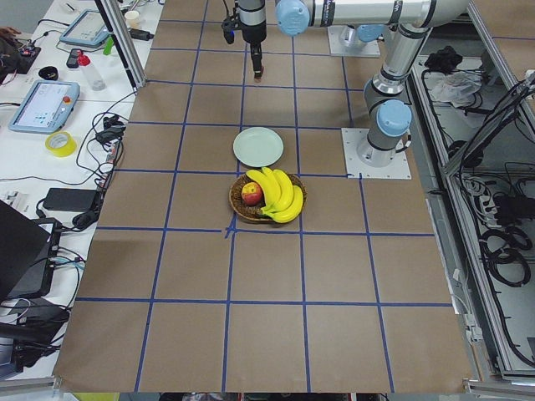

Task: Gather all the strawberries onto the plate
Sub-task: 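Lower the right gripper onto the strawberry pair and grasp one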

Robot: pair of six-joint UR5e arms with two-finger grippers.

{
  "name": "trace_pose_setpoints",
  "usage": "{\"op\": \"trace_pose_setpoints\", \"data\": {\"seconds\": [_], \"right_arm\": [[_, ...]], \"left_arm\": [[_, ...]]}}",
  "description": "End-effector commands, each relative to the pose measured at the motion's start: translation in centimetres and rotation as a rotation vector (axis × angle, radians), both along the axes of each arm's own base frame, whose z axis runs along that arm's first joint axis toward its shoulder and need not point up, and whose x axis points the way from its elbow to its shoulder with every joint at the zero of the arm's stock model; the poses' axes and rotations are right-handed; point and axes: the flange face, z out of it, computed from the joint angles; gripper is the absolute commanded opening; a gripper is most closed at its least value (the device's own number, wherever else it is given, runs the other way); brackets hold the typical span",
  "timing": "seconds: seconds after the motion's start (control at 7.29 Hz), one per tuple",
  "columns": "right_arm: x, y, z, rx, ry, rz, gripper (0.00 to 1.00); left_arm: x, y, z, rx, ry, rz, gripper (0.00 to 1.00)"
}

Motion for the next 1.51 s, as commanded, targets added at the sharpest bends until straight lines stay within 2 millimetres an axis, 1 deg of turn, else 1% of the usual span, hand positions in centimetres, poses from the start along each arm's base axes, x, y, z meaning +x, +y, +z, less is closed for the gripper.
{"op": "trace_pose_setpoints", "data": {"seconds": [0.0,0.14,0.27,0.41,0.55,0.69,0.82,0.96,1.1,1.23,1.37], "right_arm": [[5.5,-0.3,-8.2,0.08,-0.022,0.024,1.0],[7.2,1.1,-10.7,0.093,-0.01,0.053,1.0],[7.7,2.0,-13.3,0.075,-0.008,0.069,1.0],[7.9,2.1,-15.0,0.049,-0.019,0.107,0.97],[8.9,3.7,-17.7,0.09,-0.003,0.139,0.94],[8.9,5.2,-19.8,0.095,0.021,0.171,0.94],[9.0,6.1,-21.3,0.111,0.025,0.179,0.94],[9.0,6.2,-21.4,0.116,0.02,0.176,0.89],[9.1,6.4,-21.4,0.121,0.018,0.176,0.77],[9.2,6.6,-21.3,0.129,0.02,0.171,0.55],[9.0,6.7,-21.4,0.144,0.023,0.173,0.26]], "left_arm": [[0.0,-0.1,-0.2,0.004,-0.001,0.0,1.0],[0.0,-0.1,-0.2,0.004,0.0,0.0,1.0],[0.0,-0.1,-0.2,0.004,0.0,0.0,1.0],[0.0,-0.1,-0.2,0.004,0.0,0.0,1.0],[0.0,-0.1,-0.2,0.004,0.0,0.0,1.0],[0.0,-0.1,-0.2,0.004,0.0,0.0,1.0],[0.0,-0.1,-0.2,0.004,0.0,0.001,1.0],[0.0,-0.1,-0.2,0.004,0.0,0.0,1.0],[0.0,-0.1,-0.2,0.004,0.0,0.001,1.0],[0.0,-0.1,-0.2,0.005,0.0,0.0,1.0],[0.0,0.0,-0.1,0.002,0.0,0.0,1.0]]}}
